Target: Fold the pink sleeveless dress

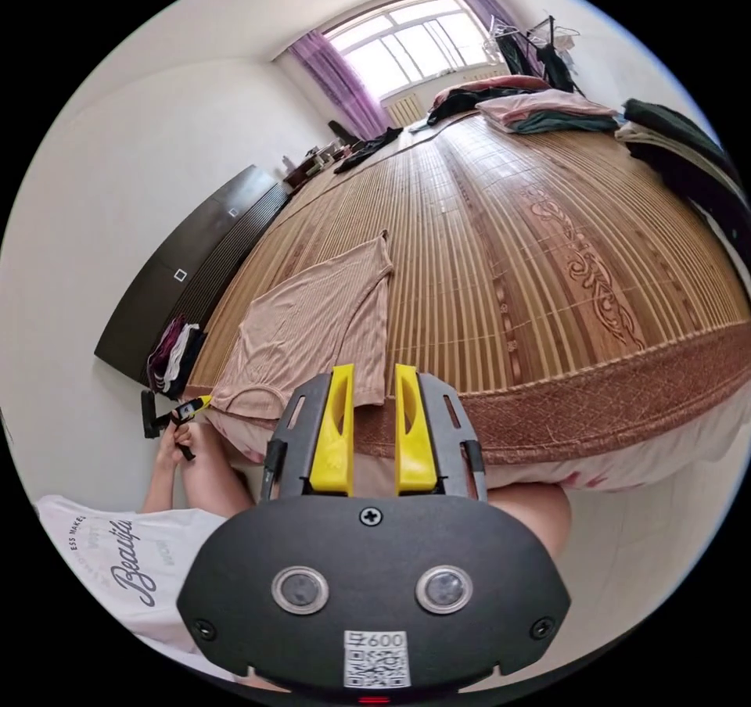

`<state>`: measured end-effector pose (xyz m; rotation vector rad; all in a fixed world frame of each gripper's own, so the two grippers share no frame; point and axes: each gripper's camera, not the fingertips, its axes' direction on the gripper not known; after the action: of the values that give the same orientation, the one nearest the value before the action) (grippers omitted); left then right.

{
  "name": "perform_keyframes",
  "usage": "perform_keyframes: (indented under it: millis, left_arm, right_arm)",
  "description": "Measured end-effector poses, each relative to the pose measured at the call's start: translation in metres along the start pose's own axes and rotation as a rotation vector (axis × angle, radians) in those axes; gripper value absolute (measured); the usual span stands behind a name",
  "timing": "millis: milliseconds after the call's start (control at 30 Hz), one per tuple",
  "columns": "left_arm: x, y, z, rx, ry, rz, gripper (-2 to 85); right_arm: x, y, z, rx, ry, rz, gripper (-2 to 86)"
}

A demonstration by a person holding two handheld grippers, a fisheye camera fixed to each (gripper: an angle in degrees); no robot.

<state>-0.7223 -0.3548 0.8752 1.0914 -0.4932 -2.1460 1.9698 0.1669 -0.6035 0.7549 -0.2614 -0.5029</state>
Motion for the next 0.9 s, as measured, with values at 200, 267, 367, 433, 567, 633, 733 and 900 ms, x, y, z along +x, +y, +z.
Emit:
perform_keyframes:
  millis: [200,267,367,433,567,633,733,900]
  left_arm:
    - [0.005,0.003,0.001,0.002,-0.029,0.044,3.3]
    - [0.002,0.005,0.001,0.009,-0.022,0.033,2.7]
    - [0.0,0.008,0.003,0.018,-0.015,0.018,2.1]
    - [0.005,0.008,0.002,0.022,-0.042,0.032,2.0]
    - [0.011,0.009,-0.01,0.044,-0.122,0.042,2.0]
    - [0.011,0.007,-0.018,0.033,-0.186,0.039,2.0]
    - [0.003,0.004,-0.013,-0.012,-0.172,0.012,1.9]
    - [-0.007,0.008,-0.01,-0.011,-0.113,-0.027,1.9]
  right_arm:
    - [0.001,0.002,0.024,-0.072,0.081,0.023,3.1]
    - [0.002,0.005,0.024,-0.07,0.03,0.018,1.2]
    - [0.004,0.01,0.034,-0.118,-0.033,0.014,-0.2]
    - [-0.002,0.013,0.036,-0.115,-0.012,-0.016,-0.6]
    - [-0.012,0.014,0.02,-0.067,0.144,-0.026,-0.8]
    - [-0.017,0.014,0.014,-0.07,0.2,-0.044,-0.9]
    - [-0.019,0.014,0.022,-0.118,0.212,-0.056,-0.9]
    - [-0.016,0.021,0.021,-0.087,0.176,-0.011,-0.8]
